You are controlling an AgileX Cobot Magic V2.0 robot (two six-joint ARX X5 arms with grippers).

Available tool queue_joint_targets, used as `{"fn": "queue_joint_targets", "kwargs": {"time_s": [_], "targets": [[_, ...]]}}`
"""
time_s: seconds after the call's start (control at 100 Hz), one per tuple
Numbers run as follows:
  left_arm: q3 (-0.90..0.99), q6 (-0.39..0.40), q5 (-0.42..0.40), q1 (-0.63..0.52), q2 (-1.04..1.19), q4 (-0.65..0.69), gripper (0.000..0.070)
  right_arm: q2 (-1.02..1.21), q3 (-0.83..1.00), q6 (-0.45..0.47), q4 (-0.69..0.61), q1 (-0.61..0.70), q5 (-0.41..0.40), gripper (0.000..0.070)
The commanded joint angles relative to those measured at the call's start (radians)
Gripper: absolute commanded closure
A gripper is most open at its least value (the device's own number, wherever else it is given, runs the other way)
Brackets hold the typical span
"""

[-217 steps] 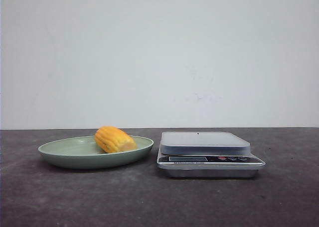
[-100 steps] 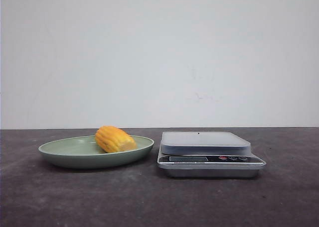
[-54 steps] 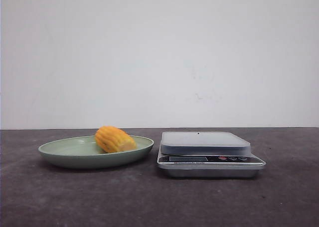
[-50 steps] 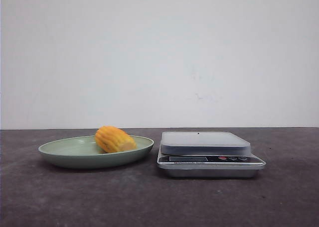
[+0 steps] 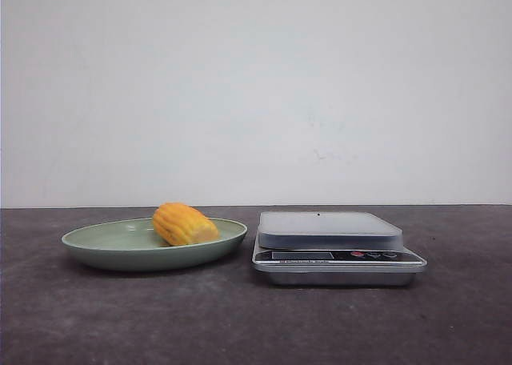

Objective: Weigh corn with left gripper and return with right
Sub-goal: 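Lower the left gripper and grasp the corn cob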

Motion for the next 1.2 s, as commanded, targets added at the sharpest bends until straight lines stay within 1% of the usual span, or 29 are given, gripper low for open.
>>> {"fn": "queue_joint_targets", "kwargs": {"time_s": [0.0,0.05,0.12,0.19,0.3,0.42,0.7,0.959,1.189], "targets": [[0.014,0.001,-0.010,-0.021,0.078,0.017,0.0266,0.011,0.020,-0.024,-0.005,0.004,-0.003,0.0218],[0.014,-0.008,-0.021,-0.038,0.134,0.027,0.0266,0.011,0.020,-0.033,-0.021,0.004,-0.003,0.0217],[0.014,-0.011,-0.062,-0.060,0.208,0.047,0.0266,0.012,0.020,-0.049,-0.052,0.004,-0.003,0.0215],[0.014,-0.011,-0.089,-0.074,0.270,0.063,0.0266,0.012,0.020,-0.057,-0.082,0.004,0.000,0.0197],[0.014,-0.014,-0.093,-0.088,0.353,0.085,0.0266,0.012,0.020,-0.057,-0.108,0.004,0.000,0.0182],[0.014,-0.036,-0.105,-0.101,0.425,0.091,0.0266,0.011,0.020,-0.061,-0.114,0.004,0.000,0.0170],[0.014,-0.117,-0.111,-0.114,0.561,0.077,0.0266,0.011,0.020,-0.076,-0.119,0.004,0.000,0.0165],[0.014,-0.119,-0.111,-0.135,0.637,0.050,0.0266,0.011,0.020,-0.081,-0.119,0.004,0.000,0.0165],[0.014,-0.143,-0.111,-0.159,0.673,0.055,0.0266,0.011,0.020,-0.082,-0.119,0.004,0.000,0.0165]]}}
